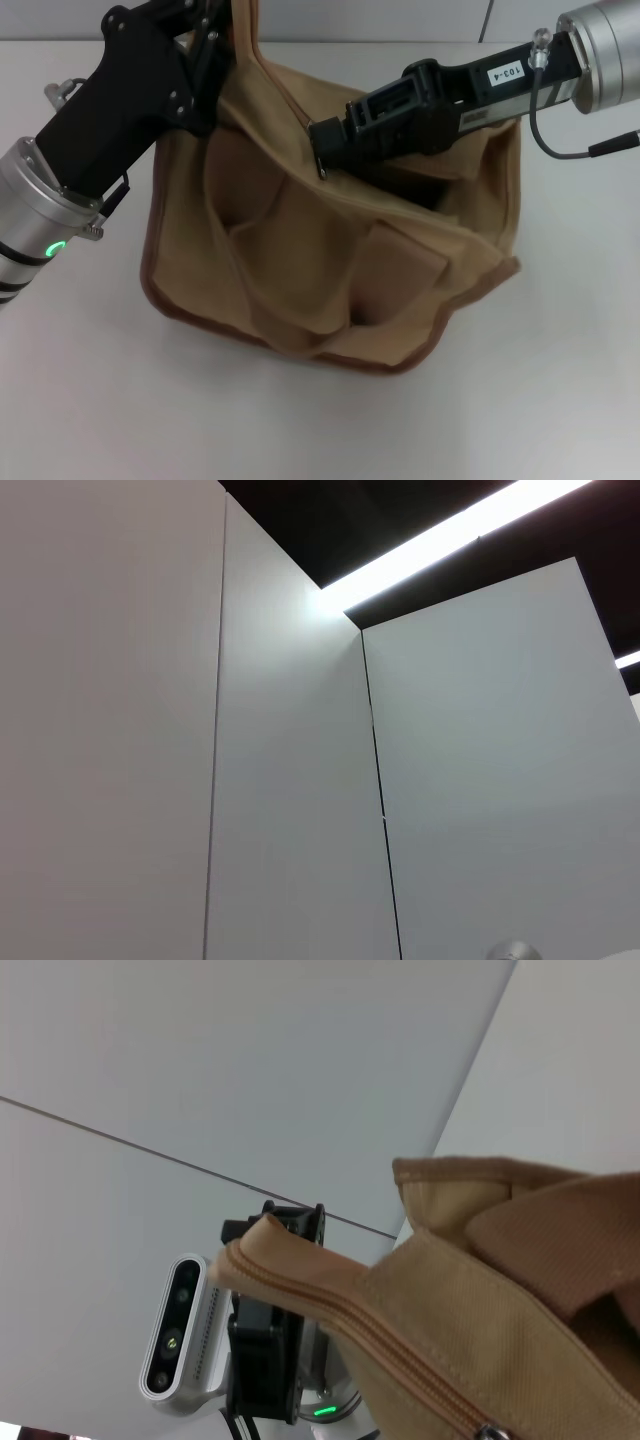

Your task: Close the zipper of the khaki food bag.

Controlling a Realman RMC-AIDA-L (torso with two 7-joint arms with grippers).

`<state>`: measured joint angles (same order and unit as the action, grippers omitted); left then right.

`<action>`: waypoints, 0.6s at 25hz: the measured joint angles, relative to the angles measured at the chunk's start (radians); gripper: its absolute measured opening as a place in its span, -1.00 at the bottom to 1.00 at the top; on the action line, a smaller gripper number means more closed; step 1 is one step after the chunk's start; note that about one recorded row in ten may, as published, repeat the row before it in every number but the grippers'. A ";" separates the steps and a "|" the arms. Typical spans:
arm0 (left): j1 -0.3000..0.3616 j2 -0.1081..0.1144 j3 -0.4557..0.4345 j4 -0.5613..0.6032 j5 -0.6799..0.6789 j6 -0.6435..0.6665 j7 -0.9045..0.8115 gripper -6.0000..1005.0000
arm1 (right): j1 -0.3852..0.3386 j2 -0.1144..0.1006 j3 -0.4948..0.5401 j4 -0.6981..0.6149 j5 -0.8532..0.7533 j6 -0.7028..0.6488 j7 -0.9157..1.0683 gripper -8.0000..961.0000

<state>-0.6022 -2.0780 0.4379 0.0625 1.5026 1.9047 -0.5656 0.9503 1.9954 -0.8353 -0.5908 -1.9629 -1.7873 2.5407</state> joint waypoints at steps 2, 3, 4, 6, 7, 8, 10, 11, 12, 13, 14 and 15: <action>-0.006 -0.001 0.002 0.000 0.000 -0.002 0.000 -0.95 | 0.000 0.000 -0.001 0.006 0.000 0.001 -0.001 -0.27; -0.009 -0.002 0.005 -0.003 0.001 -0.005 0.000 -0.95 | 0.001 0.001 -0.005 0.020 -0.002 0.004 -0.001 -0.27; -0.009 -0.002 0.005 -0.003 0.001 -0.005 0.000 -0.95 | 0.001 0.001 -0.005 0.020 -0.002 0.004 -0.001 -0.27; -0.011 -0.002 0.006 -0.007 0.003 -0.006 0.000 -0.95 | 0.002 0.003 -0.007 0.033 -0.003 0.005 -0.002 -0.27; -0.011 -0.002 0.006 -0.008 0.003 -0.006 0.000 -0.95 | 0.003 0.003 -0.005 0.036 -0.002 0.005 -0.002 -0.27; -0.011 -0.002 0.007 -0.009 0.002 -0.006 0.000 -0.95 | 0.003 0.003 -0.002 0.037 -0.001 0.010 -0.004 -0.27; -0.011 -0.002 0.007 -0.010 0.002 -0.005 0.000 -0.95 | 0.004 0.003 -0.001 0.037 -0.001 0.017 -0.004 -0.27; -0.011 -0.002 0.007 -0.010 0.002 -0.005 0.000 -0.95 | 0.004 0.003 -0.001 0.037 -0.001 0.017 -0.004 -0.27; -0.010 -0.002 0.008 -0.010 0.002 -0.004 0.000 -0.95 | 0.005 0.003 -0.001 0.037 -0.001 0.020 -0.004 -0.27; -0.008 -0.002 0.008 -0.010 0.002 -0.003 0.000 -0.95 | 0.007 0.002 -0.003 0.039 -0.001 0.025 -0.004 -0.27; -0.008 -0.002 0.008 -0.010 0.002 -0.003 0.000 -0.95 | 0.007 0.002 -0.003 0.039 -0.001 0.025 -0.004 -0.27; -0.007 -0.002 0.008 -0.011 0.002 -0.003 0.000 -0.95 | 0.008 0.002 -0.005 0.040 -0.001 0.027 -0.005 -0.27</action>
<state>-0.6092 -2.0800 0.4458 0.0519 1.5050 1.9021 -0.5661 0.9579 1.9971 -0.8404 -0.5513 -1.9640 -1.7603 2.5361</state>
